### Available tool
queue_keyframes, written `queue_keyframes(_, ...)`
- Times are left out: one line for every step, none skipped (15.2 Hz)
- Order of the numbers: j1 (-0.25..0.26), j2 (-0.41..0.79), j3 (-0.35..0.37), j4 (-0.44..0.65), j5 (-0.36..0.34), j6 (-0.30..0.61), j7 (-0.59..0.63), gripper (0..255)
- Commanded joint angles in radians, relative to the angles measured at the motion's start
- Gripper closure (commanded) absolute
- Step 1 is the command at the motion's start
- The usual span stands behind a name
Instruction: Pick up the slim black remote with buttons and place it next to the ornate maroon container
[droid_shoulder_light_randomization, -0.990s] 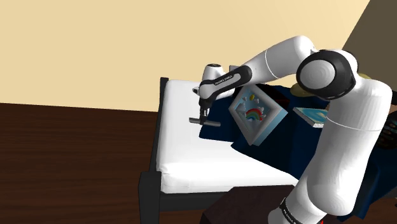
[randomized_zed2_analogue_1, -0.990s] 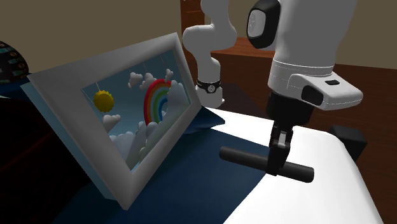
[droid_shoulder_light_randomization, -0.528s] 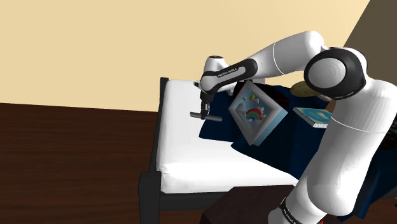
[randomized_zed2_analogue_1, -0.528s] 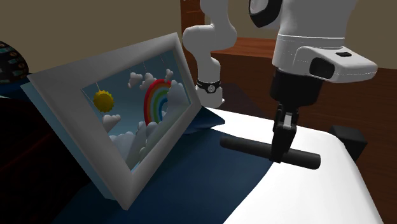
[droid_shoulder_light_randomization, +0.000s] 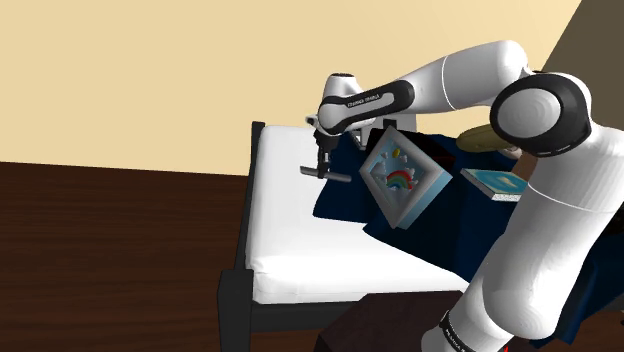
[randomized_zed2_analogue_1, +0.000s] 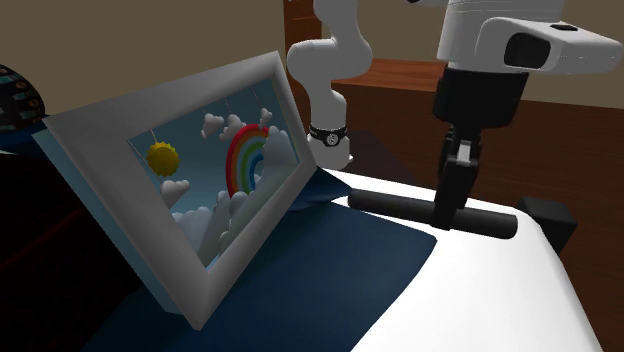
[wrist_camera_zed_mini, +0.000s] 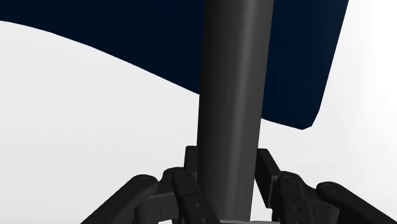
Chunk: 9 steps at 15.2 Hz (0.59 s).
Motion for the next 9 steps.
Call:
queue_keyframes(0.000, -0.008, -0.001, 0.018, -0.001, -0.027, -0.001, 255)
queue_keyframes(0.000, -0.013, -0.001, 0.026, -0.002, -0.039, -0.001, 255)
queue_keyframes(0.000, -0.017, -0.001, 0.035, -0.003, -0.052, -0.001, 255)
queue_keyframes(0.000, -0.022, -0.001, 0.043, -0.003, -0.065, -0.001, 255)
queue_keyframes(0.000, -0.026, -0.001, 0.052, -0.004, -0.077, -0.001, 255)
queue_keyframes(0.001, -0.029, -0.001, 0.061, -0.005, -0.090, -0.001, 255)
queue_keyframes(0.001, -0.033, -0.001, 0.070, -0.005, -0.103, 0.000, 255)
queue_keyframes(0.001, -0.036, -0.001, 0.079, -0.006, -0.116, 0.000, 255)
queue_keyframes(0.001, -0.040, -0.001, 0.089, -0.006, -0.128, 0.000, 255)
